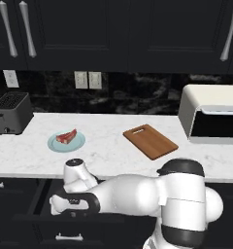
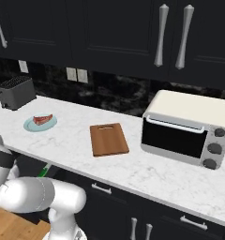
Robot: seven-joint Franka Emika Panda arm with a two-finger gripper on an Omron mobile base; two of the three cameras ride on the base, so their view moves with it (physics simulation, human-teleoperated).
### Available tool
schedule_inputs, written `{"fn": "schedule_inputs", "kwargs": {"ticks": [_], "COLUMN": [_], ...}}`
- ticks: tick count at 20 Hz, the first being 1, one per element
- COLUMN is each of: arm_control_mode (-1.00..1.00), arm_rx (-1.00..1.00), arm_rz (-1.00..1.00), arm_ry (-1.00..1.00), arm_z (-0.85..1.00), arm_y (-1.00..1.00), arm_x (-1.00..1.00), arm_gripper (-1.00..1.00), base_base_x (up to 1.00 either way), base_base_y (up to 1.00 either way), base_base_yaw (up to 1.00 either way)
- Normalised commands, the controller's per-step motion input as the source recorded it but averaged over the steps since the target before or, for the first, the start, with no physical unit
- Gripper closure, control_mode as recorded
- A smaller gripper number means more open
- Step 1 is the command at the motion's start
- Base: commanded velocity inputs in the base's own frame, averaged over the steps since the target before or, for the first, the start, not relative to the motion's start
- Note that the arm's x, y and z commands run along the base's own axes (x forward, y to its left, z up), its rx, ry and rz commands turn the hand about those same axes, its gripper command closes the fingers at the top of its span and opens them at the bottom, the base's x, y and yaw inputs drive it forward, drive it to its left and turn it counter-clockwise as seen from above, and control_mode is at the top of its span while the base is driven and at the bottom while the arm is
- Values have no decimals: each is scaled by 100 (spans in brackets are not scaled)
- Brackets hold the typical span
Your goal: Pick up the knife from the drawer and place it on the cutting board. Then place the meat from the plate to the cutting board.
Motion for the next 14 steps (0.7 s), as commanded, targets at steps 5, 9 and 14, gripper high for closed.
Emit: {"fn": "schedule_inputs", "kwargs": {"ticks": [5, 9, 14], "arm_control_mode": [-100, -100, -100], "arm_rx": [9, 14, 14], "arm_rz": [12, 10, 7], "arm_ry": [9, 9, 4], "arm_z": [-61, -67, -42], "arm_y": [29, 28, 35], "arm_x": [-100, -100, -100], "arm_gripper": [-100, -100, -100], "base_base_x": [0, 0, 0], "base_base_y": [0, 0, 0], "base_base_yaw": [0, 0, 0]}}
